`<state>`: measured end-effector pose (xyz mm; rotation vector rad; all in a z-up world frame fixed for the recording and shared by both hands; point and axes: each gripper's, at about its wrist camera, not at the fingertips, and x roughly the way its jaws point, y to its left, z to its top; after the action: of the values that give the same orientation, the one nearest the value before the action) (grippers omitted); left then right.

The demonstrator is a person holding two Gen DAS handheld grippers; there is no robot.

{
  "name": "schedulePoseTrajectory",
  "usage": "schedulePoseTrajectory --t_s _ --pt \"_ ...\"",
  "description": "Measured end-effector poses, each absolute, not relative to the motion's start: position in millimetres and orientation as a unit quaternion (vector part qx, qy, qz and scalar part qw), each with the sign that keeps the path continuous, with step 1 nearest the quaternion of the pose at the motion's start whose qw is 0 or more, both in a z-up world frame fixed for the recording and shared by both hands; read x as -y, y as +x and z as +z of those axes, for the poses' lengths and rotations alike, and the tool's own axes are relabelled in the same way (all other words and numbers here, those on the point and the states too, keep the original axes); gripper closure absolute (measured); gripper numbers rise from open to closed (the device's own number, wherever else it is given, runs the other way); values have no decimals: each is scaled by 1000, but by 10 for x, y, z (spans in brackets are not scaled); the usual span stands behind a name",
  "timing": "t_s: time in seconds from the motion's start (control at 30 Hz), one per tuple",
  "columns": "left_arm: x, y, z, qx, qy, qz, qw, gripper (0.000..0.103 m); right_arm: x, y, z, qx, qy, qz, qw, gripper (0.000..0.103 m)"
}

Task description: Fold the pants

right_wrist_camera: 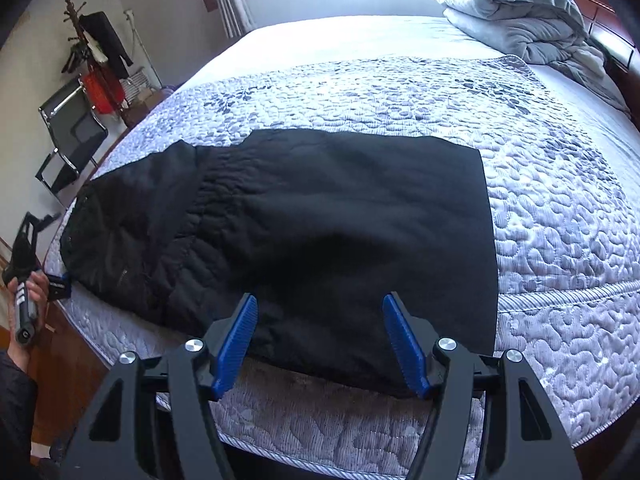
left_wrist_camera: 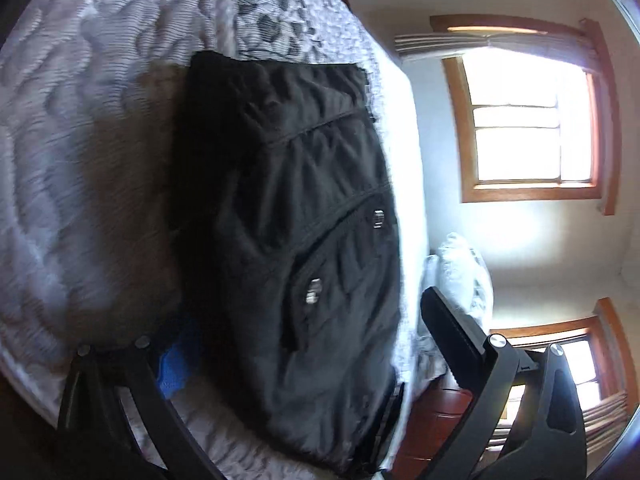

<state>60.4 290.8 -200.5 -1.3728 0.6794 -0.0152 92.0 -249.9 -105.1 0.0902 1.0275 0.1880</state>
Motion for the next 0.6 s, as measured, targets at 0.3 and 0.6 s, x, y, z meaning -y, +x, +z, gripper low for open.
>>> schedulePoseTrajectory --t_s 0.3,0.6 --pt "-2896 749 -2349 -326 -682 -4 655 76 2480 949 -1132 -502 35 87 860 35" --pt "-2713 803 -2018 -279 -656 -49 699 89 2505 961 -1144 -503 32 88 859 32"
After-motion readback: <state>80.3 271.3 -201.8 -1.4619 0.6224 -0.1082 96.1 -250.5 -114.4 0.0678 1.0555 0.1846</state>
